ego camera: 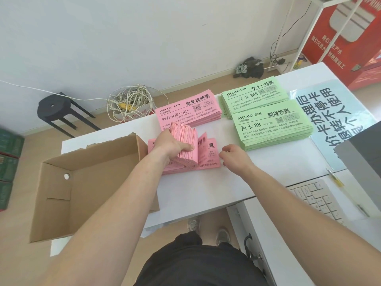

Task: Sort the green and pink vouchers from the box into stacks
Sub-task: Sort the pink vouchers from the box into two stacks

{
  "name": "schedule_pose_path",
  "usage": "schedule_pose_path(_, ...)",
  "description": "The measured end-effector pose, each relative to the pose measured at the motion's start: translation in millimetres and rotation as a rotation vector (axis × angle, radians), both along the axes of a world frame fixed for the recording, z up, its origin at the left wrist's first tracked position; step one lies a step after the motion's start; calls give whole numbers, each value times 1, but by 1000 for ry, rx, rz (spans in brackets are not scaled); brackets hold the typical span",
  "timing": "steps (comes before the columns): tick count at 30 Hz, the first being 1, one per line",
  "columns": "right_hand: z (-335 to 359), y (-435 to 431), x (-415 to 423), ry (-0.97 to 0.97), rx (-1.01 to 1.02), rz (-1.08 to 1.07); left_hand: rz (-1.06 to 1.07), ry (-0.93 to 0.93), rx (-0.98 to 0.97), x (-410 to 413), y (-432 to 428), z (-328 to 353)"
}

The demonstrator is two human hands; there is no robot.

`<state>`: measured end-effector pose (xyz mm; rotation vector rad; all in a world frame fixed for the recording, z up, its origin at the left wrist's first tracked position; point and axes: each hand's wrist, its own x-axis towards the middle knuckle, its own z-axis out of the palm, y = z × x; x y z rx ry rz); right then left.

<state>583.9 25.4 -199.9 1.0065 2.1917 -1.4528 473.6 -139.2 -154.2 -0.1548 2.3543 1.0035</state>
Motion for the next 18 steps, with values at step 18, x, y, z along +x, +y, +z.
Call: schedule_pose_path(18, -3, 0, -7, -41, 106, 137, 7, -31, 140, -9, -15, -20)
